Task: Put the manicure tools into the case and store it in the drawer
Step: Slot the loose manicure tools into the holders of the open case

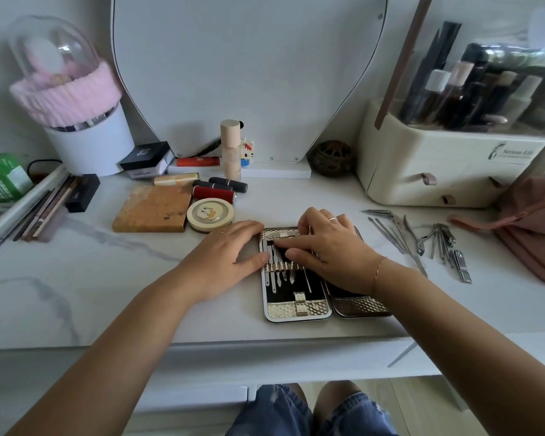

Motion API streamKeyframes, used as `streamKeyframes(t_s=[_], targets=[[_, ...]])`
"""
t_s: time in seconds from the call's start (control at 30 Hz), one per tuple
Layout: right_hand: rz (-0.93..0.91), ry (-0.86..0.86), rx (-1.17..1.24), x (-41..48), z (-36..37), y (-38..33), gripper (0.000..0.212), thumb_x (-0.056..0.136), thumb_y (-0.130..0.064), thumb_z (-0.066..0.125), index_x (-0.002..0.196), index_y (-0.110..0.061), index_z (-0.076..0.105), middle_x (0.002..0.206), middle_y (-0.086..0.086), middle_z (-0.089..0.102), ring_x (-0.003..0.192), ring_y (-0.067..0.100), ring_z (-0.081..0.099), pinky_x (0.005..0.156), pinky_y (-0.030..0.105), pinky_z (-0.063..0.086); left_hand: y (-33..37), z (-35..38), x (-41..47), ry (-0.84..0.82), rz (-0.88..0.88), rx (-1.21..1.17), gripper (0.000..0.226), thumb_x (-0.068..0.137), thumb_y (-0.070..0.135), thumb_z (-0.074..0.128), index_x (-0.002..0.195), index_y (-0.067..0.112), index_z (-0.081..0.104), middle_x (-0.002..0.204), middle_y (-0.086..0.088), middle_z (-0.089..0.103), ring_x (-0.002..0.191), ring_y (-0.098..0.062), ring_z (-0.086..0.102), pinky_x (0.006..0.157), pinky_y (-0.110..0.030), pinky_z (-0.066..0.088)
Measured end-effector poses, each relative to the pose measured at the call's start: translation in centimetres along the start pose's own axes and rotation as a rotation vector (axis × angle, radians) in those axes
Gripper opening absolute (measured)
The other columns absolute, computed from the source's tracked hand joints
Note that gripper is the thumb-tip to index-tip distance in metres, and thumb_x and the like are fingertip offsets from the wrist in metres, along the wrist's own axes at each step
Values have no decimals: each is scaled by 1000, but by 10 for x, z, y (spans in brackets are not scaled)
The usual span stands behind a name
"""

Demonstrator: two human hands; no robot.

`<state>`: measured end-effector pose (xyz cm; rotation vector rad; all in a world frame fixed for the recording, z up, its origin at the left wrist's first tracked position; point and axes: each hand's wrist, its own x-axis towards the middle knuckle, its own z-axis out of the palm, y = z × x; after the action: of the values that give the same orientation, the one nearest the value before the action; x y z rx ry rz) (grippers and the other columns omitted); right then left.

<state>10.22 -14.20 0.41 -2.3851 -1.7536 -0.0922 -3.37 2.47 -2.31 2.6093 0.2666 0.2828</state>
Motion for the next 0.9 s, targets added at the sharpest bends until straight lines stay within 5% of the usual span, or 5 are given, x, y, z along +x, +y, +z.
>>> streamKeyframes(t_s=[0.27,0.43,0.63,0.73,0.9], targets=[[-66,12,-66,-15,-3,-4,71,80,-69,1,120,-46,55,96,-8,29,90,11,29,79,32,20,2,-1,-1,5,-3,15,62,88,53,44,142,25,31,149,8,30,135,-8,26,105,-18,18],[-40,27,43,-21,-4,-8,59,84,-65,15,117,-43,59,96,-9,33,92,9,33,79,30,19,1,0,0,0,-7,10,66,86,60,41,142,26,31,148,8,31,136,-8,26,109,-23,19],[467,400,216,-34,-15,63,13,83,-28,64,90,-19,71,90,1,62,77,15,57,70,27,44,2,-1,-2,-10,9,-5,63,87,55,40,142,27,29,149,12,28,136,-3,22,106,-19,17],[727,287,166,-41,-19,95,13,76,-31,71,78,-19,70,76,3,63,80,24,61,66,26,38,2,-1,-2,-4,23,-17,67,85,63,39,142,28,29,148,13,29,135,-1,22,106,-20,17],[767,198,167,-36,-18,98,19,77,-30,69,61,-22,62,58,1,63,74,25,63,73,35,52,3,-1,-2,2,24,-23,63,86,55,40,142,29,29,148,14,29,131,4,21,104,-17,15]])
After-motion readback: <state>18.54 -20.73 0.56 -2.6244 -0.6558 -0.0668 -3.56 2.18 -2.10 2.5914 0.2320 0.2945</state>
